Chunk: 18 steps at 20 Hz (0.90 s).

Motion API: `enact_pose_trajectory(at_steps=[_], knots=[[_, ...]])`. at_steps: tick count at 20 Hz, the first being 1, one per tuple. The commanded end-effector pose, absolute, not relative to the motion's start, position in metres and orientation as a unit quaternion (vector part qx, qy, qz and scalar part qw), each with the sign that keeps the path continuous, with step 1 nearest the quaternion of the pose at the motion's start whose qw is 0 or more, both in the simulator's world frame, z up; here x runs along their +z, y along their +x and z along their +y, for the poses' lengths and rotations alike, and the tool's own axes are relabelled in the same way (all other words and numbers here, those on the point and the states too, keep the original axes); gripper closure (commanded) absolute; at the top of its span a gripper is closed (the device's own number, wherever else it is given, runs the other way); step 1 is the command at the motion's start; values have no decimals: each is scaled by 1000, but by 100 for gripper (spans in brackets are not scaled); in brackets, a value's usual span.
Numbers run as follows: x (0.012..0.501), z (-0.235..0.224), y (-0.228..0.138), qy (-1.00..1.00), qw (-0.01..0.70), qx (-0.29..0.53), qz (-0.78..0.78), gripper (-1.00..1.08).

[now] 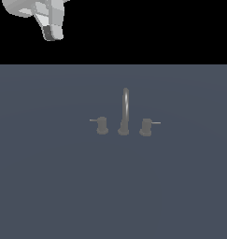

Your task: Turn on the faucet by rotating a designated handle.

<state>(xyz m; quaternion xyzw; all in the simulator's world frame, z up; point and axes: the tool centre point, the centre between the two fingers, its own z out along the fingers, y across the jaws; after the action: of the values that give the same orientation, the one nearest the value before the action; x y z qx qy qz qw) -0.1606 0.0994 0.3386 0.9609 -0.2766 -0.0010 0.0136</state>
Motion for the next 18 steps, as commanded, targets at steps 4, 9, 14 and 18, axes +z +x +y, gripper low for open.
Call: enact_pose_trajectory(at_steps=[4,9,14,18], knots=[[309,112,-135,943,11,-1,-331,108],[283,120,-112,926,8,-2,-378,108],[259,125,-89,907,6,-2,-421,108],[240,128,-70,891,5,-2,-454,108]])
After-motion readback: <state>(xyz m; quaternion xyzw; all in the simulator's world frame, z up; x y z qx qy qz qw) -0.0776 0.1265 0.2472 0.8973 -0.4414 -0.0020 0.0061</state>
